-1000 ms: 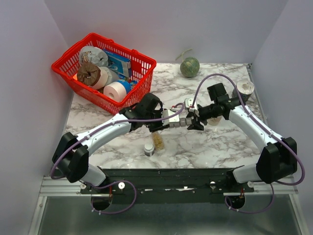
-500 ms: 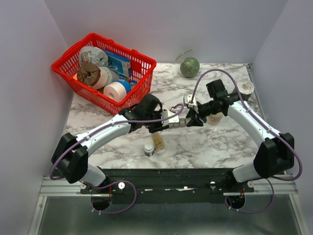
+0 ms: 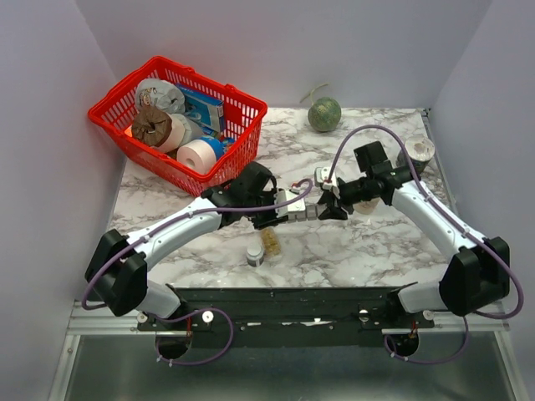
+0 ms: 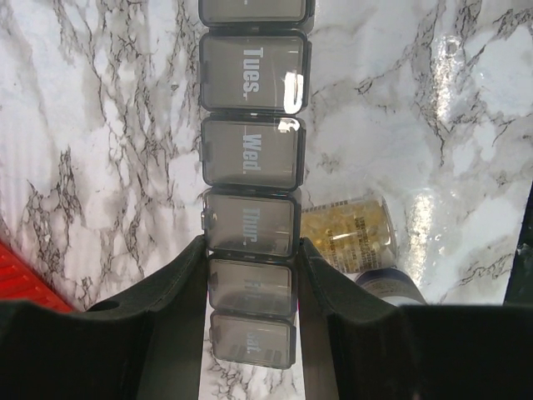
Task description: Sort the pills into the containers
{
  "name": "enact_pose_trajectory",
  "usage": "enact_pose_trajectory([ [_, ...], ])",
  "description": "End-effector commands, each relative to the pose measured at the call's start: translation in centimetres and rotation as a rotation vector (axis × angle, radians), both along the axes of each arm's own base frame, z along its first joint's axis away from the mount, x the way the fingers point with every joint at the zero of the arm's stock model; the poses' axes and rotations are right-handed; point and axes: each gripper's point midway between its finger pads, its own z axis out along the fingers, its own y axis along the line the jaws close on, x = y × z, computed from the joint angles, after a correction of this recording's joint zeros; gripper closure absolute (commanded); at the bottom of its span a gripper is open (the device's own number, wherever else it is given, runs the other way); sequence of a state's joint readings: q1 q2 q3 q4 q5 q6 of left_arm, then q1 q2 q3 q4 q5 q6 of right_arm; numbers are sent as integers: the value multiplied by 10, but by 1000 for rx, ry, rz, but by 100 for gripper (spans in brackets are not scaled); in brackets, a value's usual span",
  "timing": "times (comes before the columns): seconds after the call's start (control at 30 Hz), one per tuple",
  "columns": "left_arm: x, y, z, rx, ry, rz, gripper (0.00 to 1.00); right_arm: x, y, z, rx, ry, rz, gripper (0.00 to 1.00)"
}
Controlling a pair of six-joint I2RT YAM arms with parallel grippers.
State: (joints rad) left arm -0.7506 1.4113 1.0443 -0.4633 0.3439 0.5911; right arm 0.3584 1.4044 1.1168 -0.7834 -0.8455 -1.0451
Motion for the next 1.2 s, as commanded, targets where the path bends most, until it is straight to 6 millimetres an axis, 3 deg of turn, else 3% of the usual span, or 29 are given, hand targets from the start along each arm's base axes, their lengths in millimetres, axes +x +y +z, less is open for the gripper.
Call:
enact_pose_trajectory([
  [0.0, -1, -7, 0, 3, 78, 27, 100, 5, 2, 13, 1, -165, 10, 77],
  [0.17, 1, -8, -3, 30, 135, 57, 100, 11, 1, 16, -53, -286, 27, 78],
  [0.53, 9, -7, -1, 20, 179, 110, 100, 11, -7, 0, -135, -394, 42, 79],
  [0.7, 20, -3, -2, 36, 170, 171, 100, 9, -3, 12, -87, -417, 1, 77],
  [0.8, 26, -1, -3, 45, 159, 207, 100, -1, 1, 19, -43, -365, -2, 70],
  [0.93, 36, -1, 0, 43, 125, 237, 100, -24, 10, 23, 22, -260, 45, 51],
  [1.17, 40, 1, 6, 26, 86, 256, 100, -46, 10, 20, 23, -121, 64, 46],
])
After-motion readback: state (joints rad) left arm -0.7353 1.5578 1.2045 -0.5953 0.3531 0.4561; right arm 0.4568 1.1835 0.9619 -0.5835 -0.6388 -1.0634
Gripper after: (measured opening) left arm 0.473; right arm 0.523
